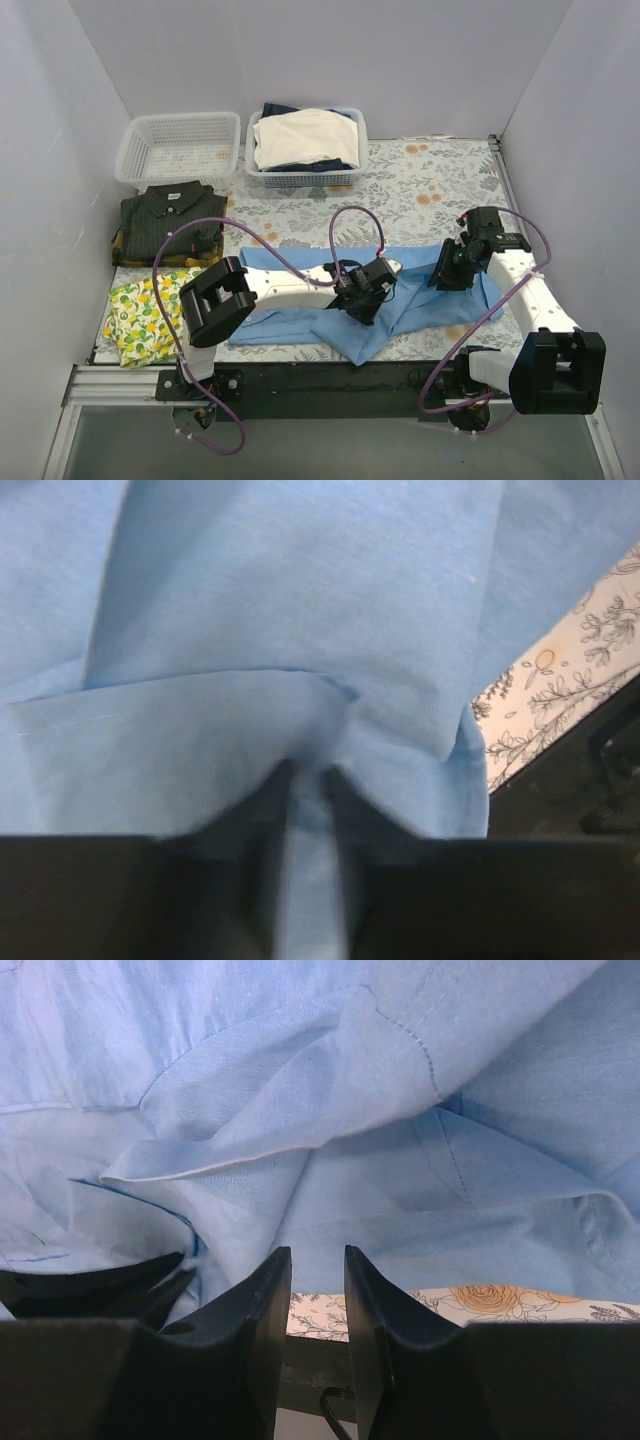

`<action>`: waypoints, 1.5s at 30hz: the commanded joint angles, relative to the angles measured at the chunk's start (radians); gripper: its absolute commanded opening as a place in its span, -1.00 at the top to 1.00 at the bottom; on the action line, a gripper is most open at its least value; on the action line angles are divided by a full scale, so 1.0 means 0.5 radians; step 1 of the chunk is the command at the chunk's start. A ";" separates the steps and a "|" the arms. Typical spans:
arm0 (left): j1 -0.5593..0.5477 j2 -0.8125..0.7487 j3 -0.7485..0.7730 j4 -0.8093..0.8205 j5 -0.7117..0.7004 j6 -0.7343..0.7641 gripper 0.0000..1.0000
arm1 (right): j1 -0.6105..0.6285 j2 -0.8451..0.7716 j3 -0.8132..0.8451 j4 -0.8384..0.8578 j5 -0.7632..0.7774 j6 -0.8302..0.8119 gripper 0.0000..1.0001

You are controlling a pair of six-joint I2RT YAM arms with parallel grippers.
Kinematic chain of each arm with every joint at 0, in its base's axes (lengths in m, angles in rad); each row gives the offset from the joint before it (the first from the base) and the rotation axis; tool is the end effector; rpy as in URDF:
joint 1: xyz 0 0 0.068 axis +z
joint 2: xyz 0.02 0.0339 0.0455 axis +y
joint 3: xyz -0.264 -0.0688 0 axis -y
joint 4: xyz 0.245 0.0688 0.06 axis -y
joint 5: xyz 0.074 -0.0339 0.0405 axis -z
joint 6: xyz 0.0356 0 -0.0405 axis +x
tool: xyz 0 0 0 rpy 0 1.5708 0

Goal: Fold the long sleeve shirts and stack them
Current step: Fold the shirt

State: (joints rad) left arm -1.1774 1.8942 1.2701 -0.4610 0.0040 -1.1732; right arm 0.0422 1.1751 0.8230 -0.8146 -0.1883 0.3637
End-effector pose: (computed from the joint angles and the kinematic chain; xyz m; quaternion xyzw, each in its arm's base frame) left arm 0.1490 -0.3593 0.1724 0.0025 0.9707 -0.2227 0.0909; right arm 0.2113 0.0156 0.2287 0.1375 0.9658 0.1305 0.1771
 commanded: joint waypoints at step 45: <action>-0.339 -1.742 -0.350 -0.023 -0.778 -0.194 1.00 | 0.216 0.426 0.542 0.093 0.262 -0.191 0.13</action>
State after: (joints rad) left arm -1.3422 1.0286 1.1019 -0.4881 -0.3767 -1.2823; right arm 0.1387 1.4193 1.0977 -0.6899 -0.2859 0.2977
